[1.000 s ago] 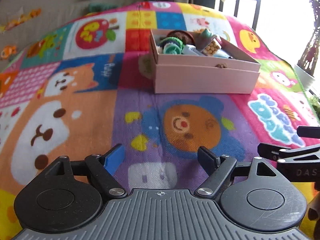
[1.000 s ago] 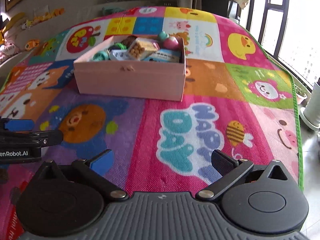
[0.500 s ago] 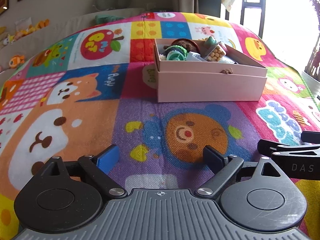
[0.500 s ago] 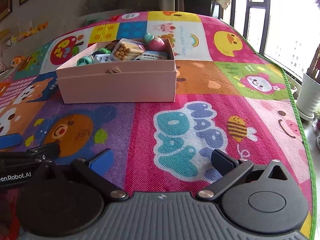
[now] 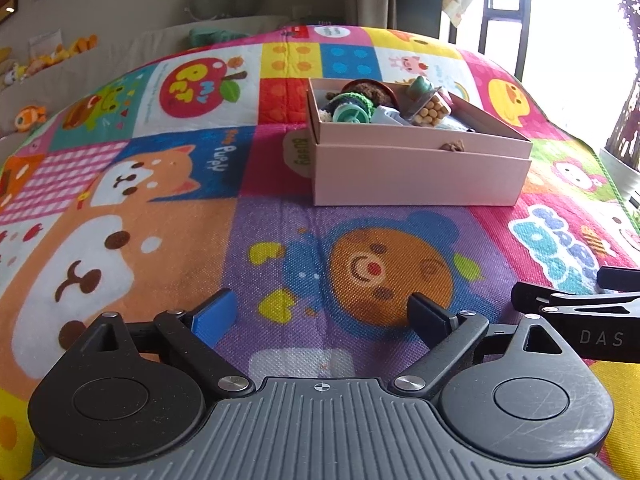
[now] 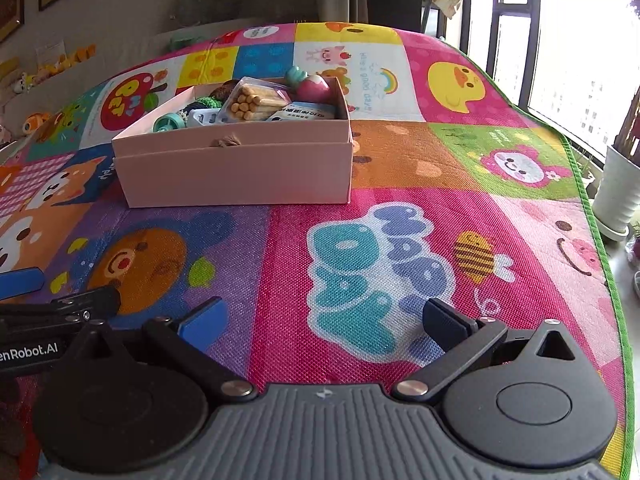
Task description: Organize objects
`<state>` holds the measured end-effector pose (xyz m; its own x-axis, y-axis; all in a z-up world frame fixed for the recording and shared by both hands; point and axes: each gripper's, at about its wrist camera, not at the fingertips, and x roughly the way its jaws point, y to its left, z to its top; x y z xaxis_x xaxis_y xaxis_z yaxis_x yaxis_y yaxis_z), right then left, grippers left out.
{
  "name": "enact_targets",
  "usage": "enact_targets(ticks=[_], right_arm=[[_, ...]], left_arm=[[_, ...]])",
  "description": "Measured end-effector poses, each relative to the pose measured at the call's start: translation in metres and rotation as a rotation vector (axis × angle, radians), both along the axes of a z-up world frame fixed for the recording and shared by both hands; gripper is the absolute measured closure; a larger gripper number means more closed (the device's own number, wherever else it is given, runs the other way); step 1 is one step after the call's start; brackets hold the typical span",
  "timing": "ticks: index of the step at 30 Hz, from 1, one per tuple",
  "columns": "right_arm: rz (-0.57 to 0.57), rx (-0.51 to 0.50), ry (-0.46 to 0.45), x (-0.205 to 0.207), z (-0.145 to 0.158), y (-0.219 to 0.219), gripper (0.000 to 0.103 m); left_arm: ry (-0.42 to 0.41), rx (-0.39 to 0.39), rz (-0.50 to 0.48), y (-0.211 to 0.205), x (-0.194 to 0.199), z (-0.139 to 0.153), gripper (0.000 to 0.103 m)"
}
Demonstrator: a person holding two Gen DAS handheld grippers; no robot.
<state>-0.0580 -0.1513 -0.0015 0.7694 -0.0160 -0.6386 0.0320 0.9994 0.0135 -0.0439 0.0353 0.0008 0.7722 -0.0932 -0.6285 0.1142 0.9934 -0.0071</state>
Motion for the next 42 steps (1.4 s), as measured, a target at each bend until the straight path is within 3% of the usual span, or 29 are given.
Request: enact_targets(ticks=[42], right_arm=[[0.0,0.001,0.0,-0.0002,-0.0002,-0.0003,0.0]], left_arm=[[0.002,0.017,0.0,-0.0035,0.0012,-0.0013,0.006]])
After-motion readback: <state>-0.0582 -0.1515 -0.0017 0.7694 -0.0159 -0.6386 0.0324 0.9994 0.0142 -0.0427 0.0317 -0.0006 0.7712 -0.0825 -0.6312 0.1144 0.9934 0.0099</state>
